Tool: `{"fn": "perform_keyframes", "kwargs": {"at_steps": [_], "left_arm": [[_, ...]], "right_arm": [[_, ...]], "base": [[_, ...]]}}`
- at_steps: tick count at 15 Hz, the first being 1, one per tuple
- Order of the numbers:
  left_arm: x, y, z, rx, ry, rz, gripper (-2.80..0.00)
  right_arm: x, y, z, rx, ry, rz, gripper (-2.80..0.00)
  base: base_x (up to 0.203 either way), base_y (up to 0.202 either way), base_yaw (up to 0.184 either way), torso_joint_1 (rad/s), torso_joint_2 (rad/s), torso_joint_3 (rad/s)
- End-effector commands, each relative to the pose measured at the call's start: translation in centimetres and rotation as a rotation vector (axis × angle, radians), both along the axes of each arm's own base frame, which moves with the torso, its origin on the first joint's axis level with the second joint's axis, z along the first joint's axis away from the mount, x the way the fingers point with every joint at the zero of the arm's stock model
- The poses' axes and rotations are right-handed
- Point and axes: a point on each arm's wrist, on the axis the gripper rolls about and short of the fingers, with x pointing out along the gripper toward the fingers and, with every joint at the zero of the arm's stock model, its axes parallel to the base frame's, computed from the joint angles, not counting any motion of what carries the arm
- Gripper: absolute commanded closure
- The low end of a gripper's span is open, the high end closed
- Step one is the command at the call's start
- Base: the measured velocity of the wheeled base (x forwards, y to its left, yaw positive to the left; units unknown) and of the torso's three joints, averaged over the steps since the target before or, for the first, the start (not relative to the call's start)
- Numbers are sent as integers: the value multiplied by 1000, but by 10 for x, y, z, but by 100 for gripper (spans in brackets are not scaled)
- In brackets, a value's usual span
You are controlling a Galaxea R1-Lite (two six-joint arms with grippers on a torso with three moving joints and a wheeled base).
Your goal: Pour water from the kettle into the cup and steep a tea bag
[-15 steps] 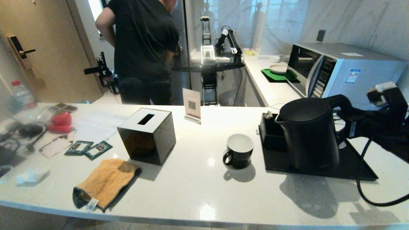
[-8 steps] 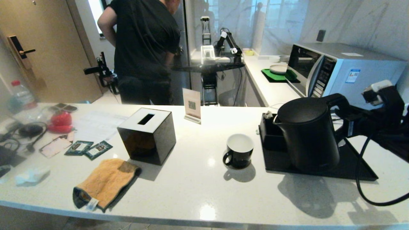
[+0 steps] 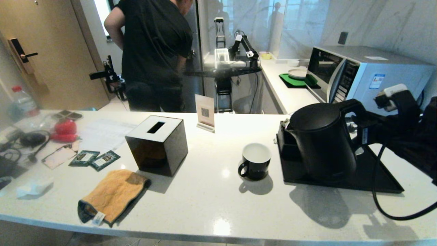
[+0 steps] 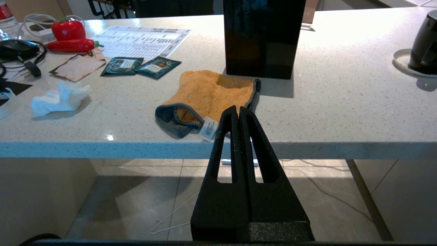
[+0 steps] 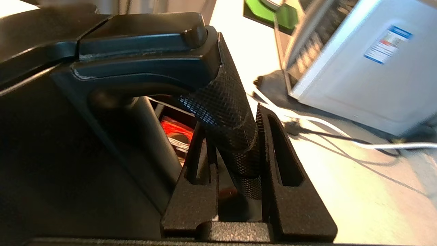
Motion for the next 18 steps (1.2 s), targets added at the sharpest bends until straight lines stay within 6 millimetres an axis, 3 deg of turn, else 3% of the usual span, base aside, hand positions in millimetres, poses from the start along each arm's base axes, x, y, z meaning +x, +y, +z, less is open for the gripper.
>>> {"fn": "perform_keyframes", "kwargs": {"at_steps": [1, 18], "left_arm": [[0, 0, 0, 0, 0, 0, 0], [0, 0, 0, 0, 1, 0, 0]], "right_arm": [[1, 7, 0, -2, -3, 11, 0], [8, 33, 1, -107, -17, 52, 0]], "base": [[0, 0, 0, 0, 0, 0], [0, 0, 0, 0, 0, 0]]}}
